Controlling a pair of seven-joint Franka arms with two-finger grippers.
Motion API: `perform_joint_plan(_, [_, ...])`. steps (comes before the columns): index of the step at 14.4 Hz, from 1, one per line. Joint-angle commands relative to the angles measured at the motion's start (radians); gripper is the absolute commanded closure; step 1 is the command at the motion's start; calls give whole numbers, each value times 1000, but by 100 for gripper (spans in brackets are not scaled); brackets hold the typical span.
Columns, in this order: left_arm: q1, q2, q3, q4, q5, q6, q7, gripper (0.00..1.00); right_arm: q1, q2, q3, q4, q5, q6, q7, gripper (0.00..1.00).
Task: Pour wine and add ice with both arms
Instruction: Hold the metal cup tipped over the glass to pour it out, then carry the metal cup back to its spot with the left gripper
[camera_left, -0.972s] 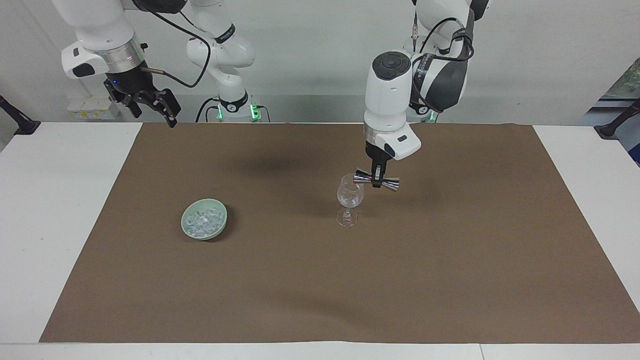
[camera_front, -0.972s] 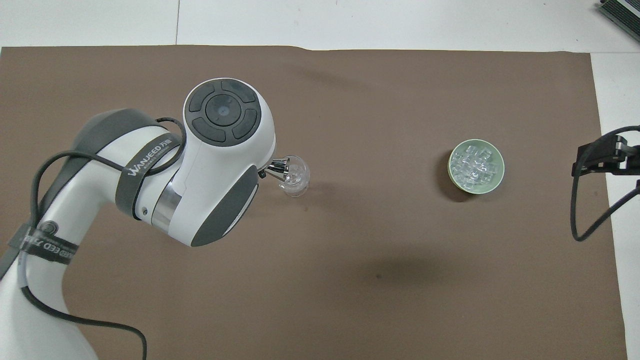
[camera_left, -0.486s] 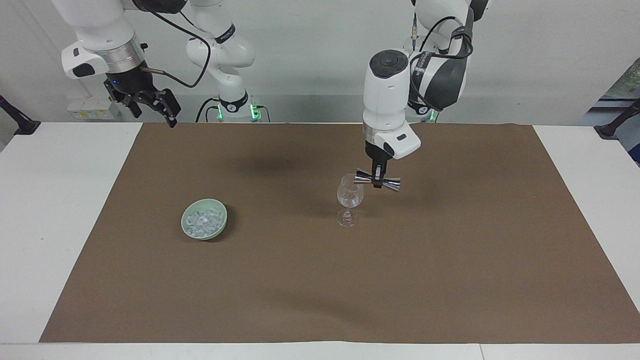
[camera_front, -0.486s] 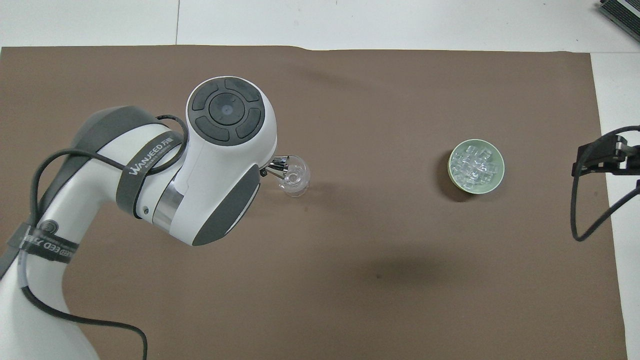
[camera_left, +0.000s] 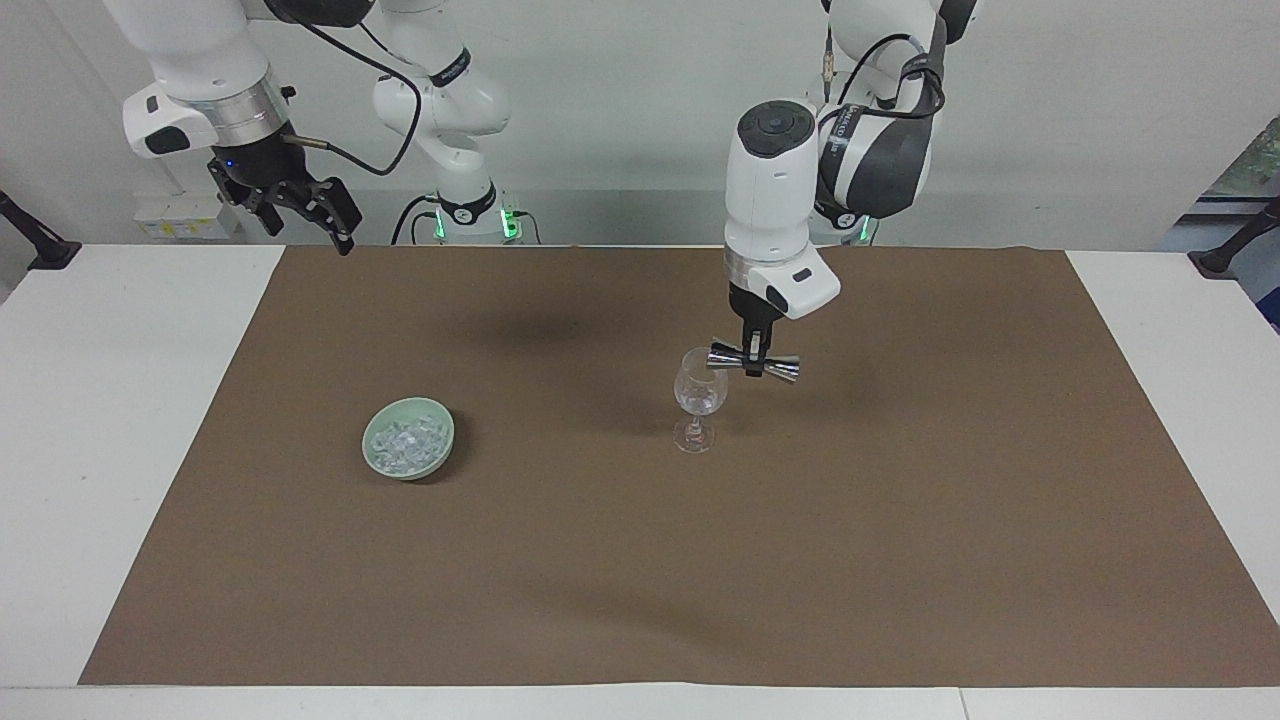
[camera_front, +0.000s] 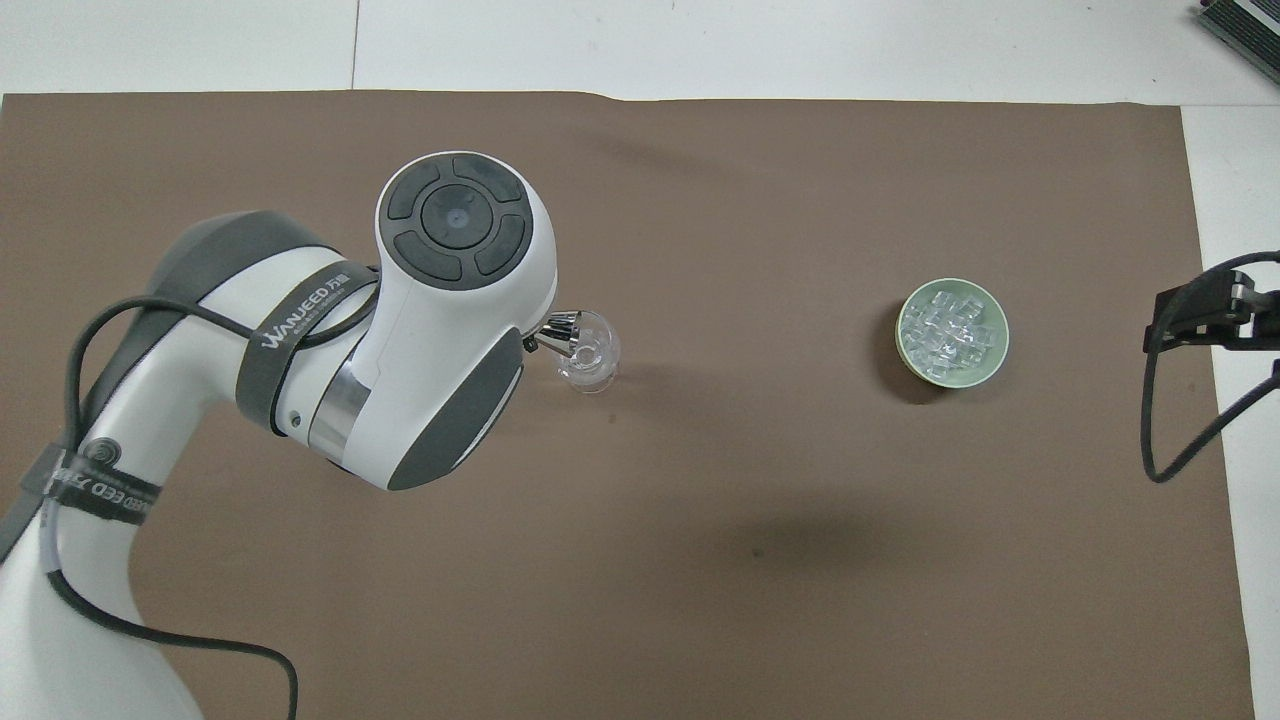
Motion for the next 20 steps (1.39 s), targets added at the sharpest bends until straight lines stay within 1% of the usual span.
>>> perform_joint_plan(1, [-2, 7, 15, 33, -48, -17, -1, 100, -6, -4, 3, -8, 5, 17, -19, 0])
perform_joint_plan(3, [3, -2, 24, 33, -58, -15, 15, 100, -6, -4, 3, -8, 5, 17, -17, 0])
perform_joint_plan(5, [50, -12, 27, 33, -126, -8, 24, 100, -6, -4, 3, -8, 5, 17, -17, 0])
perform_joint_plan(7, [87, -28, 29, 33, -214, -6, 86, 100, -6, -4, 3, -8, 5, 17, -17, 0])
perform_joint_plan(10, [191, -52, 29, 31, -362, -9, 212, 100, -6, -4, 3, -8, 5, 17, -17, 0])
perform_joint_plan(12, [254, -52, 29, 30, -452, -15, 271, 100, -6, -4, 3, -8, 5, 15, -17, 0])
perform_joint_plan(14, [329, -52, 27, 16, -569, -21, 324, 100, -6, -4, 3, -8, 5, 17, -17, 0])
perform_joint_plan(17, [437, -52, 27, -16, -690, -53, 395, 100, -6, -4, 3, -10, 5, 17, -19, 0])
perform_joint_plan(20, [567, -38, 27, -71, -825, -78, 489, 100, 4, -3, 8, -8, 7, 18, -25, 0])
